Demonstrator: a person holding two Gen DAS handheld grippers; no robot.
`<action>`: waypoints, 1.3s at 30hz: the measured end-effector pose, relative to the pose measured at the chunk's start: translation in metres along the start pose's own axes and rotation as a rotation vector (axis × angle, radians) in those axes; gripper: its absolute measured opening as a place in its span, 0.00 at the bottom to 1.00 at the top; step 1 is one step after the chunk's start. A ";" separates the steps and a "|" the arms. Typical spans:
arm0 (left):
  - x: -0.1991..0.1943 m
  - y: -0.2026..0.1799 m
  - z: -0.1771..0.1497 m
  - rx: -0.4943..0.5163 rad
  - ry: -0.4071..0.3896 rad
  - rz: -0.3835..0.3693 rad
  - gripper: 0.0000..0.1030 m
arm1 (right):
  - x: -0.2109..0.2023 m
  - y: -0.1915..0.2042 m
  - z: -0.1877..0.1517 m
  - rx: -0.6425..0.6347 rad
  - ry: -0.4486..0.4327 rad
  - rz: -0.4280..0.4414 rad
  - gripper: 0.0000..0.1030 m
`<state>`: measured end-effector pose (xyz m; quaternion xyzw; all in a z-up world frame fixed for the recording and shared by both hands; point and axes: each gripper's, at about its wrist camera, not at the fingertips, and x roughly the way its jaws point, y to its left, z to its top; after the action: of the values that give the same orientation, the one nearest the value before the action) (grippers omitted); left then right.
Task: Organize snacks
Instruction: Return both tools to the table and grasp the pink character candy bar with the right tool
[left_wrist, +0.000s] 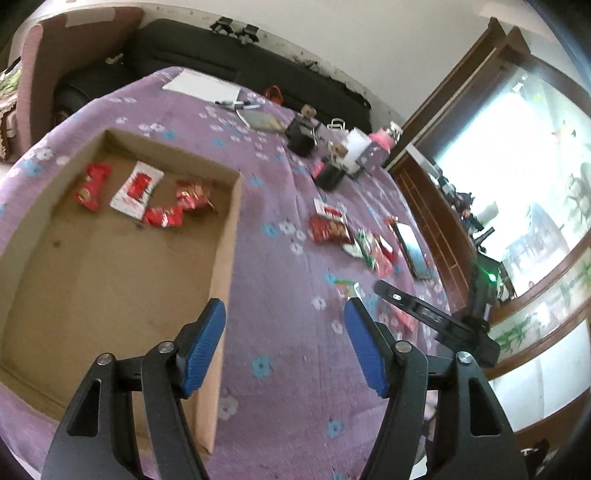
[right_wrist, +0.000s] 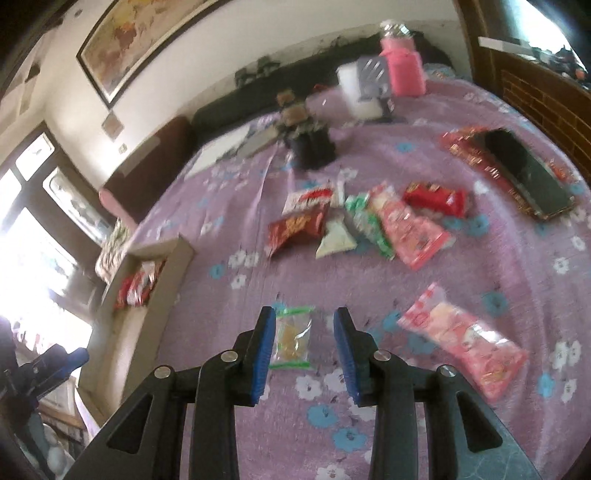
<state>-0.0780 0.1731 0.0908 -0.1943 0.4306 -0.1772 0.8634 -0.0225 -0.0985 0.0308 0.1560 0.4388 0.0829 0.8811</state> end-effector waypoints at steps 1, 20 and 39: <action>0.001 -0.002 -0.001 0.002 0.001 0.008 0.64 | 0.007 0.002 -0.001 -0.003 0.013 0.001 0.35; 0.041 -0.043 -0.016 0.079 0.085 0.039 0.64 | -0.045 -0.059 0.006 0.038 -0.080 0.045 0.48; 0.102 -0.066 -0.029 0.126 0.196 0.091 0.64 | -0.006 -0.067 -0.021 -0.167 -0.009 -0.171 0.27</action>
<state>-0.0533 0.0628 0.0382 -0.1018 0.5092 -0.1828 0.8348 -0.0420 -0.1586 0.0000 0.0442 0.4381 0.0429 0.8968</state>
